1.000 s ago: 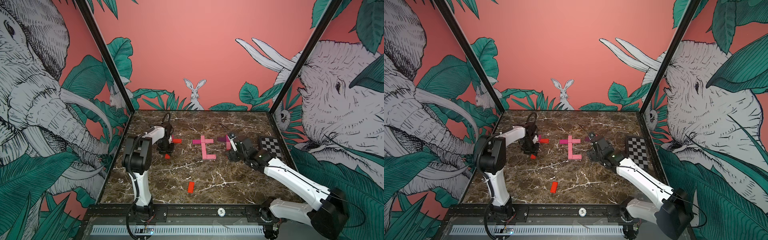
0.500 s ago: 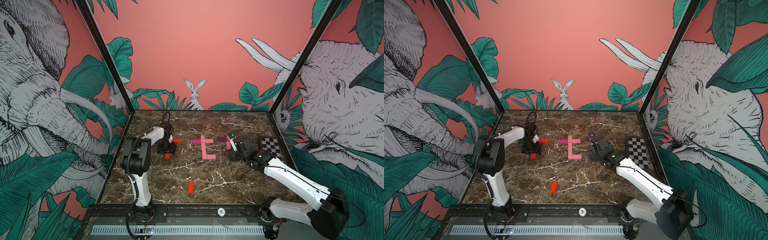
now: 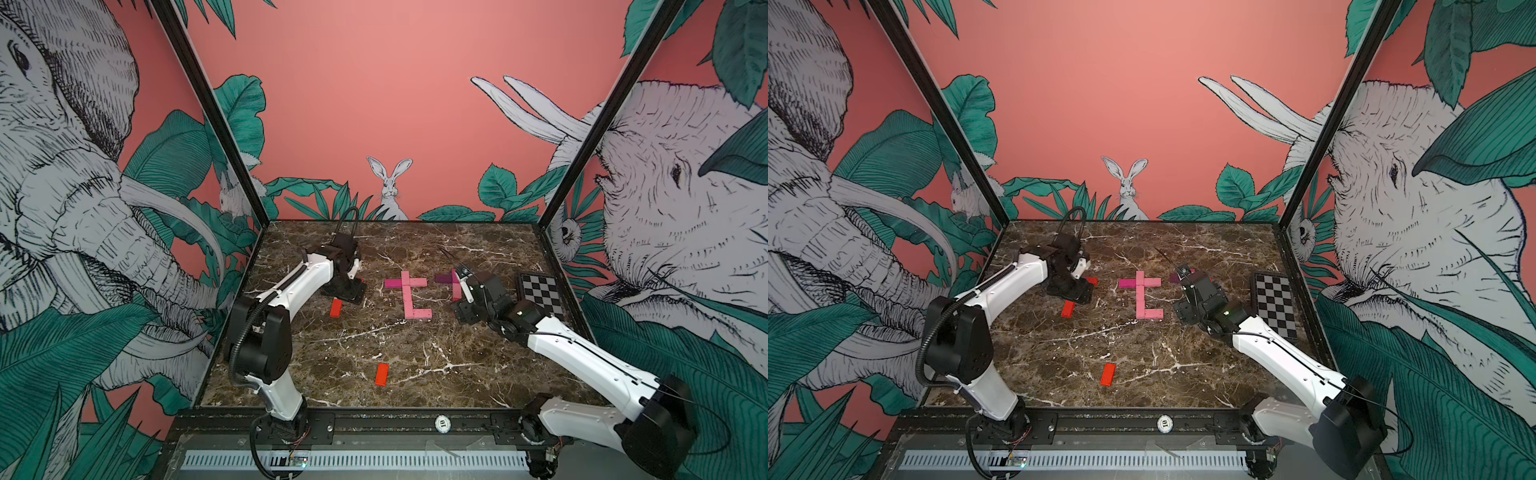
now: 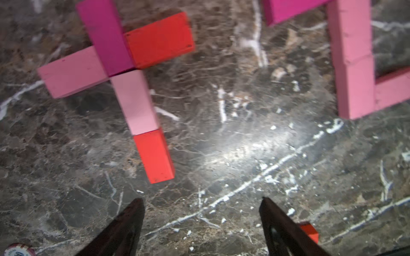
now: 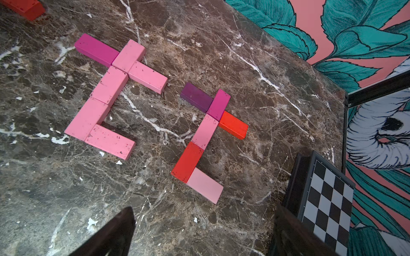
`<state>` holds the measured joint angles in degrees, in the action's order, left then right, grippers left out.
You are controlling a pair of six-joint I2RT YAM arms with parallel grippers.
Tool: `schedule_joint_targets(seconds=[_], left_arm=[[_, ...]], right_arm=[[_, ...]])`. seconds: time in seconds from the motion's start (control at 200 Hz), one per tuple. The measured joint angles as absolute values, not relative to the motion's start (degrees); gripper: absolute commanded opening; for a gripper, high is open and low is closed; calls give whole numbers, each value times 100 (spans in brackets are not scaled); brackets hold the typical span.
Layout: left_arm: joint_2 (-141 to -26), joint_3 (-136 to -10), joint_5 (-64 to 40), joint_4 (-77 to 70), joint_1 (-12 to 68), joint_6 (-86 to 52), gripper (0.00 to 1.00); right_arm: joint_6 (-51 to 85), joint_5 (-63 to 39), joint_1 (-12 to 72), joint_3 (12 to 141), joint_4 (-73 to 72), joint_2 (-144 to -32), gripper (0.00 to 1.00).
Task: Assemble the letter t with building blocks
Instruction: Pick up the building block from the center of the board.
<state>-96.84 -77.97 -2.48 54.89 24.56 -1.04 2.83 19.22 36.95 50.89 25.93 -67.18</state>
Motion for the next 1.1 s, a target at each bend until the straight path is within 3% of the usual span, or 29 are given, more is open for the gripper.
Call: schedule_joint_targets(seconds=[0.17, 0.315, 0.525, 0.895, 1.1], left_arm=[[-9332, -7561, -202, 5653, 3297, -399, 80], [-8842, -7063, -209, 5704, 3957, -939, 71], [-8582, -6270, -213, 5682, 4910, -1787, 69], [-8884, -5701, -349, 5183, 6003, -2969, 58], [-9146, -5441, -401, 4910, 6110, -3457, 54]], right_arm=[[301, 2032, 3695, 5065, 2580, -6716, 96], [346, 2182, 3695, 5059, 2541, -6716, 96], [471, 2499, 3695, 5052, 2453, -6713, 96], [624, 3004, 3669, 4950, 2423, -6584, 96], [650, 3057, 3669, 4917, 2423, -6549, 96]])
